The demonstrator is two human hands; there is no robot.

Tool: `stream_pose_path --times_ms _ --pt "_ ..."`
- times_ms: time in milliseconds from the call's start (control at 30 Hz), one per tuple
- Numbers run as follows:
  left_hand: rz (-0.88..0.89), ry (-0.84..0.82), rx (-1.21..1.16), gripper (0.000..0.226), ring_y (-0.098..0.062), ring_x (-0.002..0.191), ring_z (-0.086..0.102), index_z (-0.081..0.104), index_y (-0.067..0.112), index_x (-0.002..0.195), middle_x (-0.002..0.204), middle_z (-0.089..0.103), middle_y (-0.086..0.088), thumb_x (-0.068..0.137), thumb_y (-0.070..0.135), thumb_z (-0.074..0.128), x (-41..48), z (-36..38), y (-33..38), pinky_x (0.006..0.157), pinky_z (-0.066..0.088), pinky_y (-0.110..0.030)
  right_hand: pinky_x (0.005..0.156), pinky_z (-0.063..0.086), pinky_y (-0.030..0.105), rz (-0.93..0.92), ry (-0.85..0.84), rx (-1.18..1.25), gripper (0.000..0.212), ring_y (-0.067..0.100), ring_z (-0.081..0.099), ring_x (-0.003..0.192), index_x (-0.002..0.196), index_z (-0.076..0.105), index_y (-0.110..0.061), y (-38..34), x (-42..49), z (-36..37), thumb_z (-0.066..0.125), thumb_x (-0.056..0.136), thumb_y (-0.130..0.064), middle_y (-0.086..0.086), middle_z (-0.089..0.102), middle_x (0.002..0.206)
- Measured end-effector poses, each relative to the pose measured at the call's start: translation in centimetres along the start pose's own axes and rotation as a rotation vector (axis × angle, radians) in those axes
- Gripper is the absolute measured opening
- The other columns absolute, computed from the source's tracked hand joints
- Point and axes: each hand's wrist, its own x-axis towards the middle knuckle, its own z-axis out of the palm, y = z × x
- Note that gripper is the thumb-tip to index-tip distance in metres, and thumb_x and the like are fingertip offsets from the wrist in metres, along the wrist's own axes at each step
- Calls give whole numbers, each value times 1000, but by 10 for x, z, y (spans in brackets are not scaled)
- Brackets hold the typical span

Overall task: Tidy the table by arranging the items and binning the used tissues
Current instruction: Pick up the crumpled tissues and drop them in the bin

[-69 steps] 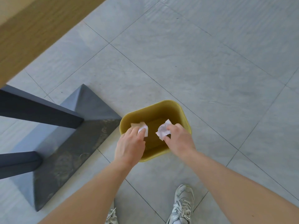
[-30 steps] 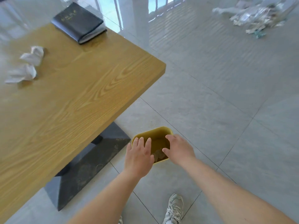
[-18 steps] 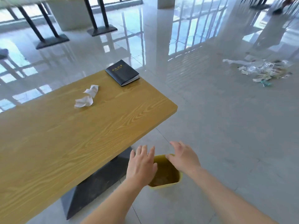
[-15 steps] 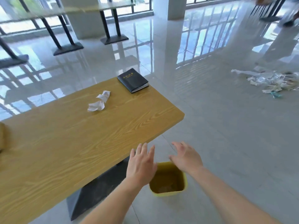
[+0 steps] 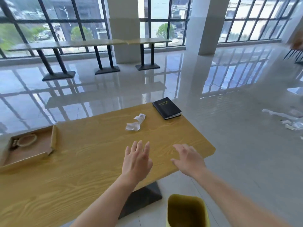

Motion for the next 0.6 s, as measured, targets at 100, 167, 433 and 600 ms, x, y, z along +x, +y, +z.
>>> stream_pose_path --times_ms 100,167,433,600 --pt "-11 14 3 70 -30 146 20 18 21 151 156 28 -12 93 45 48 14 -8 -37 116 23 -52 95 46 39 1 -3 -5 59 25 46 123 143 40 -26 -31 19 2 61 91 -45 2 51 137" --pt "-7 21 4 70 -30 146 19 18 21 151 156 27 -12 93 45 47 23 -13 -60 116 22 -52 93 46 37 7 4 -12 59 25 47 122 143 40 -26 -50 30 5 60 91 -45 1 51 136" --pt "24 -15 -17 68 -29 146 17 19 20 151 157 26 -12 93 44 47 46 -19 -125 116 22 -53 93 47 37 60 -8 -16 59 24 48 121 143 40 -27 -106 63 24 60 91 -47 2 51 136" --pt "17 -37 -24 70 -29 147 17 17 20 151 158 24 -12 93 45 47 58 -12 -143 117 21 -52 88 47 36 67 -31 -43 57 22 49 120 142 41 -28 -118 81 35 58 91 -49 0 52 135"
